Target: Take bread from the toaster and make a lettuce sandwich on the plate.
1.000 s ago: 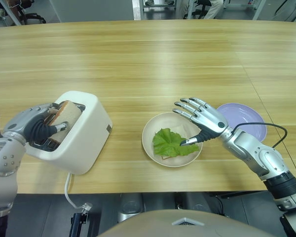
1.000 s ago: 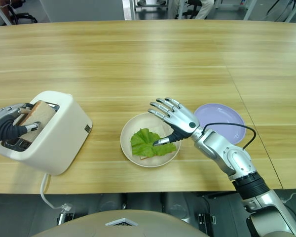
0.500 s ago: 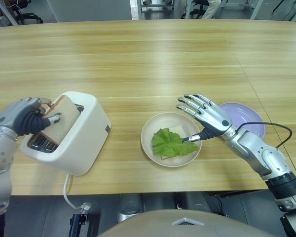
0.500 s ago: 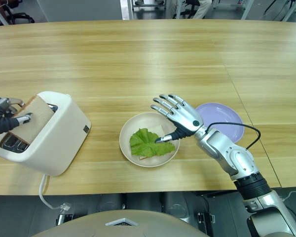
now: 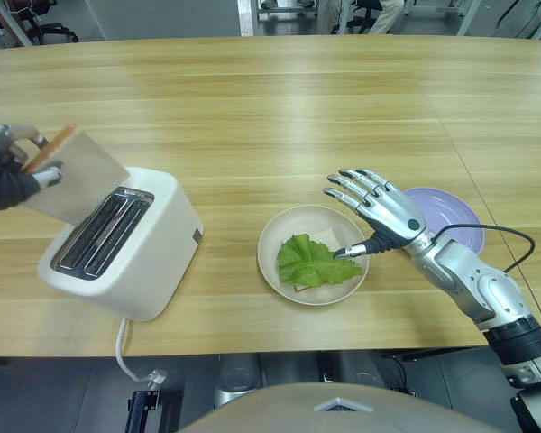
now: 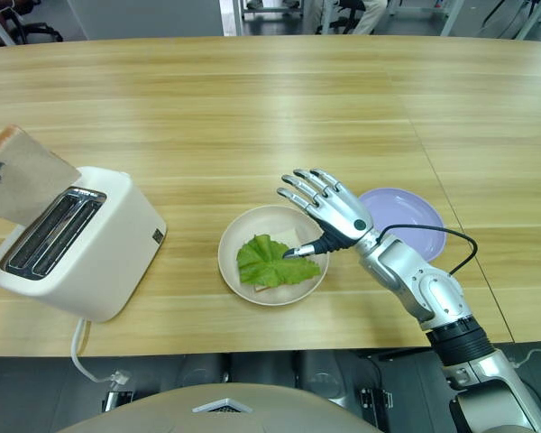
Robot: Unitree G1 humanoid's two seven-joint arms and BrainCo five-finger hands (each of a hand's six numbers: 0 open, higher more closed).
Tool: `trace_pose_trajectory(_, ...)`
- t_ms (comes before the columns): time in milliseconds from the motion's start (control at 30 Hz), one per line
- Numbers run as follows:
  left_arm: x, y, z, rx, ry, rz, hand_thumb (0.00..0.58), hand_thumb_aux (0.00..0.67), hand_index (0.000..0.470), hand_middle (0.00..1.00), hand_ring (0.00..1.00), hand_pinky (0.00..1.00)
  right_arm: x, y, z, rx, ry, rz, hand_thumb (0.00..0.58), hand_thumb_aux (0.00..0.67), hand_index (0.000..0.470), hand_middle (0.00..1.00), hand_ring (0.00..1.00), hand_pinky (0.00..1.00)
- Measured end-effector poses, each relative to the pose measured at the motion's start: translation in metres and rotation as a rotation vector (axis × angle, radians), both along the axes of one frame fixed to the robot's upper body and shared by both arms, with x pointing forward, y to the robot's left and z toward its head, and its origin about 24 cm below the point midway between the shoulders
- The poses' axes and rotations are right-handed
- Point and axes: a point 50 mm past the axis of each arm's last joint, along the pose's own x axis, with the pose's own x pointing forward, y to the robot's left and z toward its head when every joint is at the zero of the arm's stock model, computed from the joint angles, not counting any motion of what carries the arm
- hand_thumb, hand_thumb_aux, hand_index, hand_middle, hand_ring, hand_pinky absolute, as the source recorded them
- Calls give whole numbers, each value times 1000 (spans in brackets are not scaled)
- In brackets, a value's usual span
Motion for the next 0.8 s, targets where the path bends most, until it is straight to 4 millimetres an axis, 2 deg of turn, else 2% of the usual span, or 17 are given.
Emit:
trace_pose_trajectory(67,1,-4,12,-23,-59,-39,580,670,460,1000,1000,1000,0,-1,1,3,-5,-4,0,0,0,0,0,0)
trace_pose_trajectory(200,7,-14,24,-95,-108,-132,580,670,460,1000,1000,1000,2,-6,5,12,-23,-29,0,0,0,0,0,0)
trace_pose_trajectory(333,28,-43,18,-275,-60,-357,580,670,460,1000,1000,1000,6,-20,17,32,-72,-90,0,0,0,0,0,0)
trace_pose_trajectory(433,48,-66,5,-412,38,-512,580,670,460,1000,1000,1000,9,-32,26,43,-115,-137,0,0,0,0,0,0)
trace_pose_trajectory(533,69,-92,-19,-520,194,-633,580,670,460,1000,1000,1000,10,-41,35,51,-152,-173,0,0,0,0,0,0)
trace_pose_trajectory(667,92,-118,-52,-624,391,-725,580,670,460,1000,1000,1000,13,-53,47,77,-216,-232,0,0,0,0,0,0)
trace_pose_trajectory(800,106,-139,-83,-696,552,-778,580,670,460,1000,1000,1000,13,-58,56,97,-255,-258,0,0,0,0,0,0)
